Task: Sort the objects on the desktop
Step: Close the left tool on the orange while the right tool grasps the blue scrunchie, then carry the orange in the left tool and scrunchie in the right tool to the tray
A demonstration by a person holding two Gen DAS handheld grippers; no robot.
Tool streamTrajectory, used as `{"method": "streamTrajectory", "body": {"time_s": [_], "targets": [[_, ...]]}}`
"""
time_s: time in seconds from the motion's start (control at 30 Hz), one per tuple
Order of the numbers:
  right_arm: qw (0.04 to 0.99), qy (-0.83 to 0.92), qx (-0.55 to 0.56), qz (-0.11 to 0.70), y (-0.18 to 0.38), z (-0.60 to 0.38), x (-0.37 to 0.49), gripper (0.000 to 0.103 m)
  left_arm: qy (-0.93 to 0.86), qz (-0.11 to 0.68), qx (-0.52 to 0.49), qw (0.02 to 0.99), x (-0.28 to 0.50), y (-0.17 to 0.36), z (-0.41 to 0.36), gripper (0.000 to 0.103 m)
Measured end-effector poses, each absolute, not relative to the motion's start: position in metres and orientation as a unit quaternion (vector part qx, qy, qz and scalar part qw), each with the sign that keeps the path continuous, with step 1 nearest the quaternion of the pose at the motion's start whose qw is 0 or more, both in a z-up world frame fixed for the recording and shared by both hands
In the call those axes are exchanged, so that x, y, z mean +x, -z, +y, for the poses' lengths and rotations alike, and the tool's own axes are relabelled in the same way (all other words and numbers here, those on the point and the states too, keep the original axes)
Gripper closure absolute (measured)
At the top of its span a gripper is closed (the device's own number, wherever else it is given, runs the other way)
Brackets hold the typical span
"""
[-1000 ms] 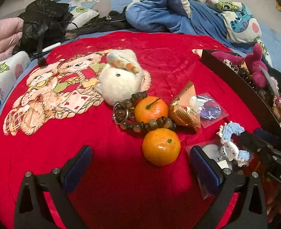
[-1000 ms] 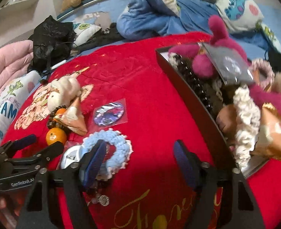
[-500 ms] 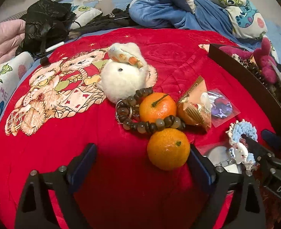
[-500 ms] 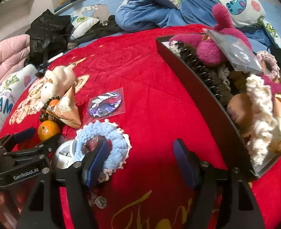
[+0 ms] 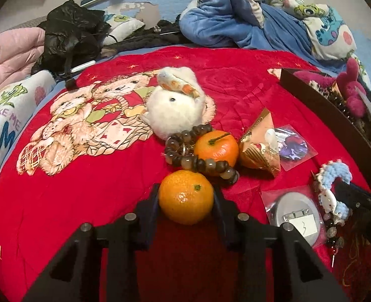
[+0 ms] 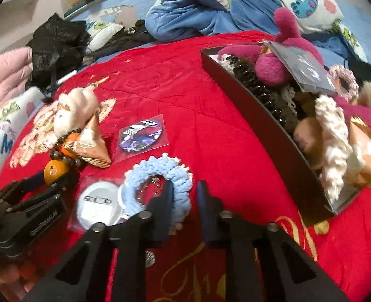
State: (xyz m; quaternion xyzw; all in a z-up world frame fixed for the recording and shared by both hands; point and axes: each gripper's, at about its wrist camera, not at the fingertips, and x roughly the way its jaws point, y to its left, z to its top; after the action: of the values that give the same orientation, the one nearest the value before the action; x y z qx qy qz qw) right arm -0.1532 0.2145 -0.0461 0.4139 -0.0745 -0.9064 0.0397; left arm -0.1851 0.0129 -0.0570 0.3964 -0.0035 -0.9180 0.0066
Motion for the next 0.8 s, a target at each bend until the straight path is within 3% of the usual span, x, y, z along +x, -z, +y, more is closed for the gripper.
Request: {"method": "streamTrajectory", "body": {"time_s": [0.43,0.8], "targets": [[0.065,0.925,0.357,-0.113,0.017,0.229,-0.109,0.094,0.926,0.078,0.369,0.006,-0.153,0.042,-0.02,0.064],[0.081,0.934,0.311,-0.155,-0.006,0.241,-0.087,0.093,0.951,0.055,0.302,-0.044,-0.107,0.002,-0.013,0.064]]}}
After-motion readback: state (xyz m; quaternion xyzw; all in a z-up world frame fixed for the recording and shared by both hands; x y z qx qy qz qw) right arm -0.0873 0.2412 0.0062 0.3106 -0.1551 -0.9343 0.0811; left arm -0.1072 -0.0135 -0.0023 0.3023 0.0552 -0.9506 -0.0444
